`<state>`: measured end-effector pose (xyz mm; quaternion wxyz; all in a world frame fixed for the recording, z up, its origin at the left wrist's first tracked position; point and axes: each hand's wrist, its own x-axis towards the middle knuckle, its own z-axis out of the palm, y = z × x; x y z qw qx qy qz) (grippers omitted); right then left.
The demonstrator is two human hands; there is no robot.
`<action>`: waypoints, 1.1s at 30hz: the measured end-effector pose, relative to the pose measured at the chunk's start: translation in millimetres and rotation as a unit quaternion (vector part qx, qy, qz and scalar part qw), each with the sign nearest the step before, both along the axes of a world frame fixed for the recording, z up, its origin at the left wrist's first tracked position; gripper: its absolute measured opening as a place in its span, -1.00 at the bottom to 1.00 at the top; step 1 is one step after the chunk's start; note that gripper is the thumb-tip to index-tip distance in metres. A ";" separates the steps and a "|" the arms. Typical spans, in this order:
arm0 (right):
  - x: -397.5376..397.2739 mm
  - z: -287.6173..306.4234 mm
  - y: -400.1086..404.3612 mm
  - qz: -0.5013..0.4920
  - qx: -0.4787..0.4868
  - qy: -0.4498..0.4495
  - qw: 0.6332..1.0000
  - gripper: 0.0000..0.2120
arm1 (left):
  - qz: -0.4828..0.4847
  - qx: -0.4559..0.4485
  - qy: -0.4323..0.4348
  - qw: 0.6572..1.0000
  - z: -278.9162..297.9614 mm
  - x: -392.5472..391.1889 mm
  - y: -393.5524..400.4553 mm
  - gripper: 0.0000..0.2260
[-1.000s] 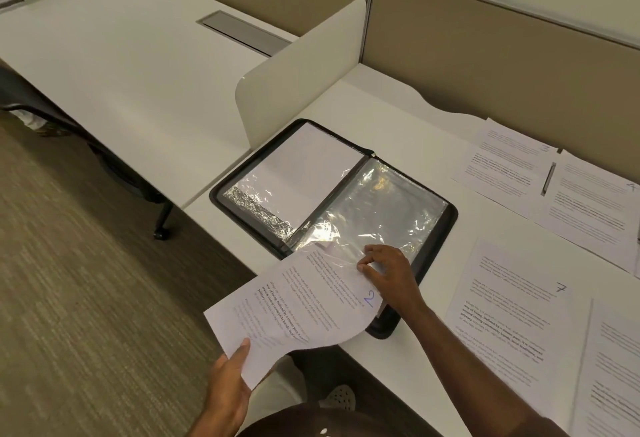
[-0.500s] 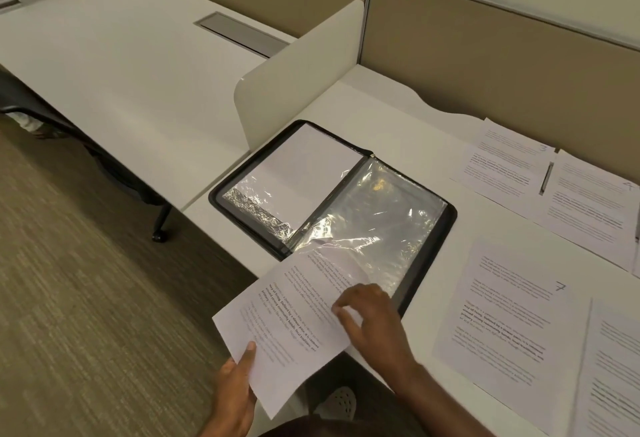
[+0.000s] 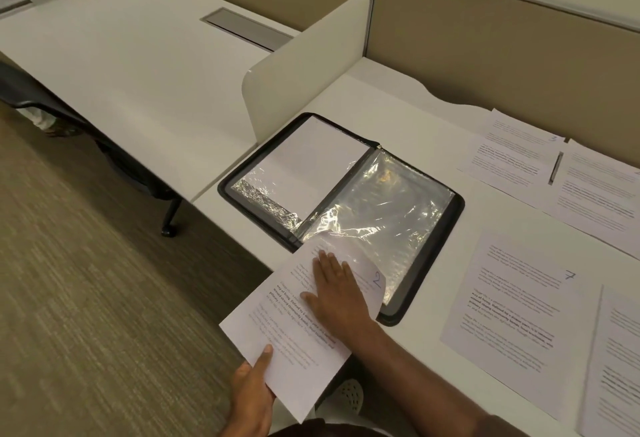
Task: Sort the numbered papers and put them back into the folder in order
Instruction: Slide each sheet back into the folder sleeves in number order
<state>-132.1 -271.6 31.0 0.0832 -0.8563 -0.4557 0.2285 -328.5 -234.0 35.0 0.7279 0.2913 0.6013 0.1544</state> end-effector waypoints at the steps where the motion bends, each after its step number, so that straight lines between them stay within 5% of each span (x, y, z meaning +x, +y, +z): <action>1: 1.7 -3.3 2.2 -0.006 0.006 -0.003 1.000 -0.24 | 0.000 -0.006 -0.002 1.000 0.7 -0.6 -1.5 -0.83; 16: 23.7 -22.1 28.6 -0.085 0.050 -0.052 0.994 -0.32 | -0.148 0.003 0.027 0.989 10.2 8.3 25.9 -0.78; 20: 25.2 -17.1 35.5 -0.123 0.075 -0.053 0.988 -0.42 | -0.162 0.166 0.120 0.965 19.0 8.8 61.9 -0.79; 24: 27.6 -23.0 39.4 -0.126 0.066 -0.107 0.984 -0.44 | -0.253 0.389 0.177 0.868 24.0 27.9 106.8 -0.54; 29: 23.9 -28.3 44.5 -0.138 0.047 -0.098 0.984 -0.43 | -0.419 0.531 0.054 0.735 18.8 99.7 155.1 -0.58; 33: 30.8 -21.4 54.5 -0.153 0.036 -0.101 0.982 -0.42 | -0.517 0.642 -0.004 0.567 4.9 170.1 186.5 -0.62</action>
